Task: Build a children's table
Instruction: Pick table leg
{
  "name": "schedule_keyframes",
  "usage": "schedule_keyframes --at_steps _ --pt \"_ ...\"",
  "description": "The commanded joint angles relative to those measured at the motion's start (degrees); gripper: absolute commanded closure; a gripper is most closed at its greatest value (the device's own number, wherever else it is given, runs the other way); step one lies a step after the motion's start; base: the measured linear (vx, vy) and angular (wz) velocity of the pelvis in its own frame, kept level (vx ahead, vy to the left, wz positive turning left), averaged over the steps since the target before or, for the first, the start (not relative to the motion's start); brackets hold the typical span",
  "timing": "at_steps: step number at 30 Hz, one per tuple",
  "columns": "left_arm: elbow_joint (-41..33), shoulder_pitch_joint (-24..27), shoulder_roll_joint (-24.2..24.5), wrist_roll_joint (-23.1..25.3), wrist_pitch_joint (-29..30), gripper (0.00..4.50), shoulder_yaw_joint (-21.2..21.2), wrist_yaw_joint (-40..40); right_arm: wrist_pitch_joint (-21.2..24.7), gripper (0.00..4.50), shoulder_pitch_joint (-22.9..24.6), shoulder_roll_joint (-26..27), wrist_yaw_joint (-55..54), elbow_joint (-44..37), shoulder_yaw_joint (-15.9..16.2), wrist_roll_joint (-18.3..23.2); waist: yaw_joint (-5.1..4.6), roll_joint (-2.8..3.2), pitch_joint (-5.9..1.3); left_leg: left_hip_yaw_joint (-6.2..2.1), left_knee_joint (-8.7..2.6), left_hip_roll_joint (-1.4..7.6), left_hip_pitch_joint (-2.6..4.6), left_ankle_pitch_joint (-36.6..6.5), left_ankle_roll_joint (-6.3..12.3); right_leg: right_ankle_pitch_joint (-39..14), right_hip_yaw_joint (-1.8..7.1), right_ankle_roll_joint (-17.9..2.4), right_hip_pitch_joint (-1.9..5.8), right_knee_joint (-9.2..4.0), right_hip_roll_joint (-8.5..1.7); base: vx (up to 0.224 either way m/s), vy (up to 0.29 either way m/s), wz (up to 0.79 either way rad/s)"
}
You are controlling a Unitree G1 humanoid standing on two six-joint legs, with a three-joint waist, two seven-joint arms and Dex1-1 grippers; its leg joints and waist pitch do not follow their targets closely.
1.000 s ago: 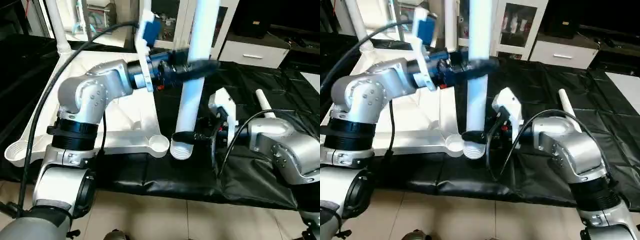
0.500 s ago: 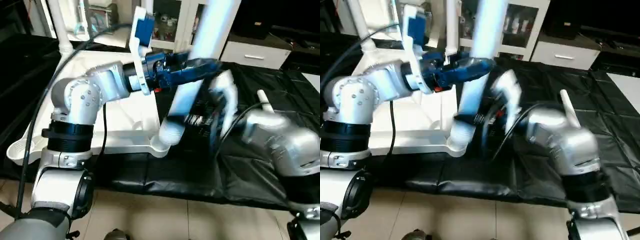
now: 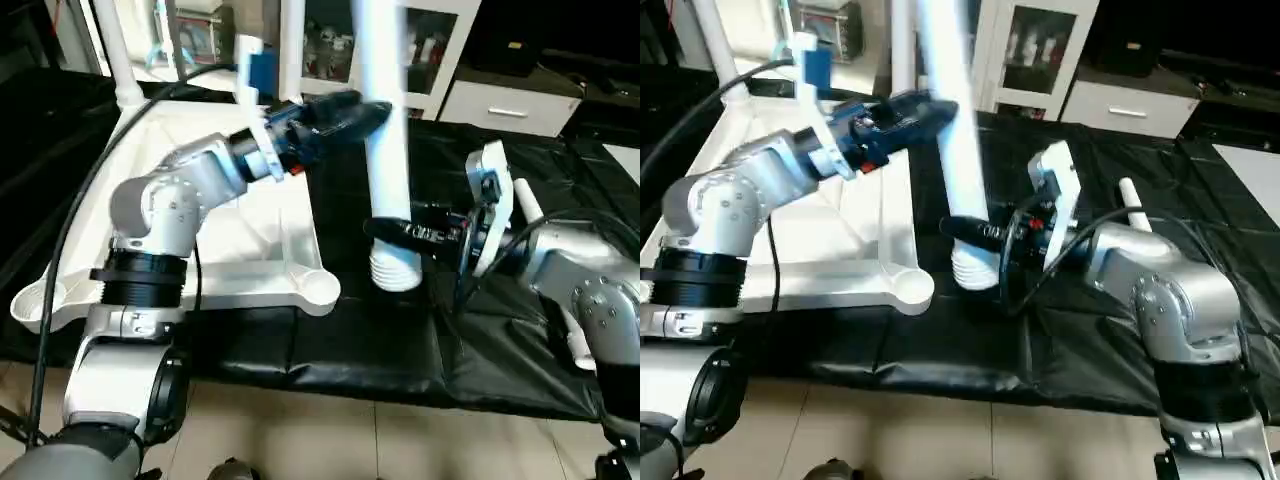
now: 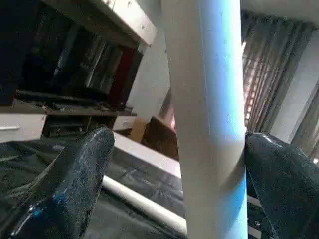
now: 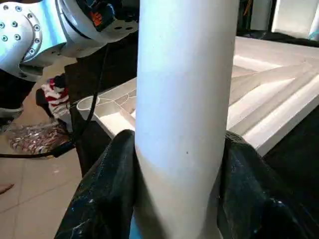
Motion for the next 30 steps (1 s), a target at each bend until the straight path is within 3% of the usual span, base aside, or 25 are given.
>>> schedule_keyframes --at_steps 1,2,8,12,13,17,20,30 --pt "-1.5 1.2 1.0 0.1 0.4 0.00 1.1 0.7 0.1 2.62 0.2 -0.2 -0.5 -2.9 -2.4 1.9 0.09 1.01 -4.42 -0.98 -4.67 2.73 1.30 -13.4 -3.12 -12.4 2.21 -11.1 3.35 -3.56 -3.24 0.000 0.000 0.00" --pt "-2.4 1.8 0.9 -0.3 0.5 0.00 0.9 0.5 0.2 2.62 0.3 0.0 -0.9 -3.0 -2.6 2.0 0.01 1.25 -4.34 -0.97 -4.69 2.73 1.33 -14.0 -3.17 -13.1 2.26 -10.9 3.18 -3.70 -3.21 0.000 0.000 0.00" --pt "-2.2 1.5 -0.9 -0.3 -0.3 0.00 0.8 2.6 0.2 2.63 0.6 0.7 -2.2 -3.1 -2.1 1.7 0.13 1.32 -4.27 -0.95 -4.70 2.67 1.40 -14.7 -3.07 -16.3 2.24 -9.5 2.88 -4.12 -3.21 0.000 0.000 0.00" --pt "-3.7 0.5 -1.7 -1.6 0.4 0.00 0.5 1.9 -0.5 2.63 0.2 0.7 -3.1 -1.9 -1.4 0.1 0.11 1.16 -4.34 -0.98 -4.74 2.65 1.20 -13.9 -3.13 -15.8 2.23 -9.1 2.97 -4.02 -3.22 0.000 0.000 0.00" --pt "-5.0 -0.2 -2.5 -2.7 1.0 0.00 0.1 1.7 -0.9 2.63 0.0 0.4 -3.3 -1.0 -0.4 -0.9 0.06 0.67 -4.38 -0.95 -4.68 2.65 1.10 -13.2 -2.96 -15.5 2.22 -9.1 3.08 -3.92 -3.28 0.000 0.000 0.00" --pt "-7.0 -1.8 -4.7 -4.0 2.2 0.00 -1.2 2.2 -2.0 2.63 -0.4 0.6 -4.3 1.0 2.3 -4.0 0.00 0.80 -4.40 -0.81 -4.54 2.72 1.03 -12.0 -2.73 -13.5 2.26 -10.3 2.99 -3.71 -3.22 0.000 0.000 0.00" --pt "-8.0 -2.7 -6.2 -5.1 2.8 0.00 -1.8 2.0 -3.2 2.63 -0.5 0.8 -5.1 2.5 4.1 -6.3 -0.09 0.53 -4.26 -0.73 -4.50 2.54 0.91 -11.8 -2.32 -15.3 2.32 -9.4 3.09 -4.01 -3.26 0.000 0.000 0.00" --pt "-9.2 -4.3 -8.7 -5.7 3.6 0.00 -3.4 2.4 -5.4 2.63 -1.5 1.1 -4.8 5.2 7.2 -9.2 -0.19 0.21 -4.29 -0.70 -4.43 2.59 0.88 -11.1 -1.47 -15.7 2.30 -9.0 3.08 -4.09 -3.15 0.000 0.000 0.00"
